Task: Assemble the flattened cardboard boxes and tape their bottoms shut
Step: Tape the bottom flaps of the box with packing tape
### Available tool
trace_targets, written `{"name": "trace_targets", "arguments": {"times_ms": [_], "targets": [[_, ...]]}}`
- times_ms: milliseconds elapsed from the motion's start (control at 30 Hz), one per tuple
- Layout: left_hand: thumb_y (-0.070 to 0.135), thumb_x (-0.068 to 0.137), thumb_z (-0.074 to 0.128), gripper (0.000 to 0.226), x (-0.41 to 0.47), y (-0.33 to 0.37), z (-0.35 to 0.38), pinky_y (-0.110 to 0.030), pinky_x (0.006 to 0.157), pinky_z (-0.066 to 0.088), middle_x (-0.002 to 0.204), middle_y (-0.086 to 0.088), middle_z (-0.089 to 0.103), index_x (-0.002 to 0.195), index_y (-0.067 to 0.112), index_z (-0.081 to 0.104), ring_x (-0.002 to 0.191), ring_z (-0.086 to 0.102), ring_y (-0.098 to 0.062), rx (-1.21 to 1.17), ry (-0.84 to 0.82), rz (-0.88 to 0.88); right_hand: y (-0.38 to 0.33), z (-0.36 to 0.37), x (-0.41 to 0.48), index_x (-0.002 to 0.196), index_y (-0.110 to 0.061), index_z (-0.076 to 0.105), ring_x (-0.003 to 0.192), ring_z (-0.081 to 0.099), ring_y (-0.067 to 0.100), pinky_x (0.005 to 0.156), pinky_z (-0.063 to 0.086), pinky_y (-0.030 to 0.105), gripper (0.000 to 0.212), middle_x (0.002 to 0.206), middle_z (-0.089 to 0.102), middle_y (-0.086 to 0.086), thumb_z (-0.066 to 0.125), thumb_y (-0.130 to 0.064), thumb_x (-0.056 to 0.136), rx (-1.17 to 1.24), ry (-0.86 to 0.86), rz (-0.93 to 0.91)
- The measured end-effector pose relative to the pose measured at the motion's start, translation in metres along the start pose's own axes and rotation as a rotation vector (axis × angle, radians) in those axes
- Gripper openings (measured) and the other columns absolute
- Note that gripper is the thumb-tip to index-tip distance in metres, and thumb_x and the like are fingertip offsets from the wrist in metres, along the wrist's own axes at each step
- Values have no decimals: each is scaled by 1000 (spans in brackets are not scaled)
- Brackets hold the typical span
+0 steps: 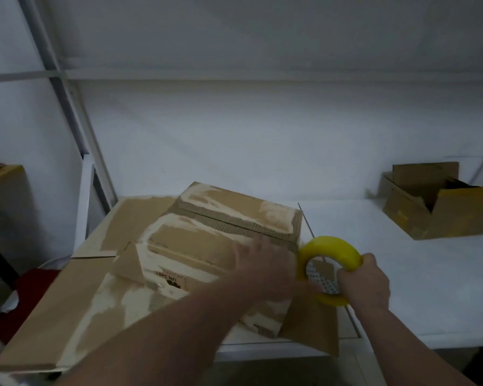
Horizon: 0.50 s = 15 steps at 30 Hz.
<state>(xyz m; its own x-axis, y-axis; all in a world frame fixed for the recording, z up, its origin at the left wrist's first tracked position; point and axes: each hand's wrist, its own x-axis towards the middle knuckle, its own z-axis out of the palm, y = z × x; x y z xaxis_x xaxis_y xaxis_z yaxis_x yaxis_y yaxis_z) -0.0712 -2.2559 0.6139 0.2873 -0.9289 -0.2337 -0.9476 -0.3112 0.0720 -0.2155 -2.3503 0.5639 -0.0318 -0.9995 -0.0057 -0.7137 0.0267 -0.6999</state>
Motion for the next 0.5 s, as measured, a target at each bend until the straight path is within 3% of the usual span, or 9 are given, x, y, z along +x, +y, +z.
{"name": "trace_targets", "arguments": {"times_ms": [67, 133, 233, 300, 400, 500], "targets": [[69, 82, 47, 90, -8, 15, 14, -68, 108, 1, 158, -18, 6, 149, 19, 15, 145, 4, -38, 92, 54, 19, -1, -1, -2, 113, -1, 48, 97, 55, 41, 73, 41, 38, 39, 104, 57, 25, 66, -15, 81, 21, -17, 27], [52, 86, 51, 79, -8, 12, 21, -67, 109, 1, 156, -16, 11, 148, 19, 16, 144, 7, -37, 121, 151, 7, 0, -2, -2, 111, -2, 49, 90, 54, 38, 72, 41, 37, 38, 102, 58, 24, 66, -14, 80, 46, -23, 39], [52, 87, 46, 71, -7, -2, 17, -66, 111, 4, 155, -9, 19, 146, 22, 21, 144, 12, -34, 134, 241, 16, -4, -2, -3, 105, -5, 52, 80, 50, 31, 68, 41, 34, 28, 93, 58, 17, 63, -12, 80, 91, -32, 58], [57, 89, 42, 71, -7, -16, 11, -68, 110, 1, 159, -4, 13, 149, 28, 17, 146, 3, -33, 161, 204, 12, -9, 1, -7, 101, -8, 52, 76, 50, 28, 64, 41, 33, 24, 87, 57, 13, 63, -13, 80, 105, -49, 39], [65, 90, 37, 70, -10, -45, 3, -76, 103, -4, 161, 0, -6, 148, 45, 4, 144, -14, -41, 148, 60, -54, -19, 6, -18, 101, -13, 50, 77, 53, 26, 66, 51, 37, 30, 86, 56, 8, 68, -21, 79, 95, -103, -48], [56, 93, 40, 66, -19, -69, 0, -75, 105, -4, 160, 0, -13, 146, 52, 1, 140, -23, -43, -31, -58, -92, -28, 11, -29, 103, -16, 51, 83, 56, 24, 70, 56, 40, 40, 92, 57, 6, 75, -32, 75, 122, -218, -108]]}}
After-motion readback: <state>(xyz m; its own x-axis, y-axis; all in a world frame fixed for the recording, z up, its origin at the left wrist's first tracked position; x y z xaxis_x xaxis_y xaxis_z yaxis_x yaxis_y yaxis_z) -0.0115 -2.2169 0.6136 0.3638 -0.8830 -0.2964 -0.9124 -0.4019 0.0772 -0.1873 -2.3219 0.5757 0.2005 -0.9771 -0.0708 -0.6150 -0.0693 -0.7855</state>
